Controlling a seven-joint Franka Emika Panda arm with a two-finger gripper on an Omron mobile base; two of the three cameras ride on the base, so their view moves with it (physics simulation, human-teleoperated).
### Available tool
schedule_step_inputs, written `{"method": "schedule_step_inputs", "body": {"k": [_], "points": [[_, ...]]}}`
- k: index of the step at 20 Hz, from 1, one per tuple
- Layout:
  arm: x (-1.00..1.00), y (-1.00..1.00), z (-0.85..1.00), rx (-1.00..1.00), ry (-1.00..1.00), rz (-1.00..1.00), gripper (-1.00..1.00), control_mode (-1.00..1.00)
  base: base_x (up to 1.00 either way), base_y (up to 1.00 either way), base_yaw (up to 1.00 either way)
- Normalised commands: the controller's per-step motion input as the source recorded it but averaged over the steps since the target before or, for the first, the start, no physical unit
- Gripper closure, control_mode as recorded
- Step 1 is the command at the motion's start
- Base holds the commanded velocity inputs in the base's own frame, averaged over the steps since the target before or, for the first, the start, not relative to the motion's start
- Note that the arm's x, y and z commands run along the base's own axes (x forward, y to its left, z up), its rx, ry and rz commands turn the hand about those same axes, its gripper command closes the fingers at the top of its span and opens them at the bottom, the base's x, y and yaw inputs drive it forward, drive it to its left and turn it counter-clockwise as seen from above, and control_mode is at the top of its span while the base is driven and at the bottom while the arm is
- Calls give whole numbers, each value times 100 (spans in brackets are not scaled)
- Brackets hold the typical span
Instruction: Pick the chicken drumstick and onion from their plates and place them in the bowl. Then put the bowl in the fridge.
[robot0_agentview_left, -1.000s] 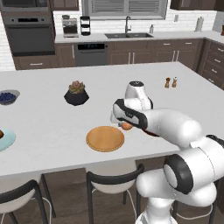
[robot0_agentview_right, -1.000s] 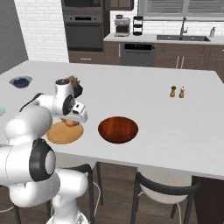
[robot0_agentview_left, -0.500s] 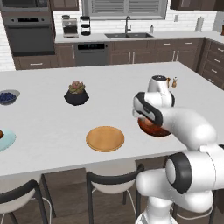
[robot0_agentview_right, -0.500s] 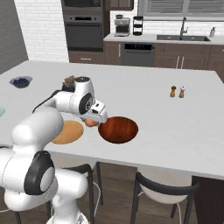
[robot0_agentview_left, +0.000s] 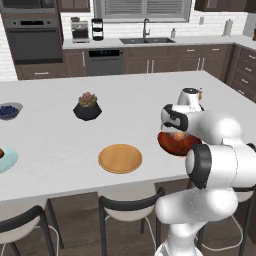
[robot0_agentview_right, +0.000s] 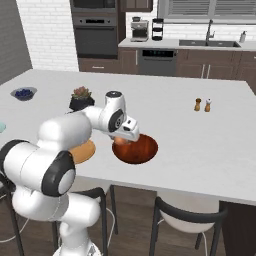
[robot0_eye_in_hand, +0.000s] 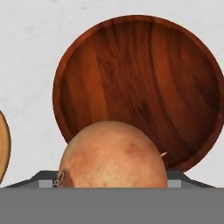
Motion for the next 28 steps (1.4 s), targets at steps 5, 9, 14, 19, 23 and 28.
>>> {"method": "schedule_step_inputs", "body": {"k": [5,9,14,19,23,28], "points": [[53,-24,-48,0,5,0,100,-100,0,0,0],[25,-7,-49,0,1,0,100,-100,0,0,0],[7,0,-59,0,0,0,100,-100,0,0,0],[13,0,-49,0,0,0,-100,-100,0,0,0],[8,-3,14,0,-1,0,-100,-100,0,0,0],[-13,0,44,0,0,0,-100,-100,0,0,0]]}}
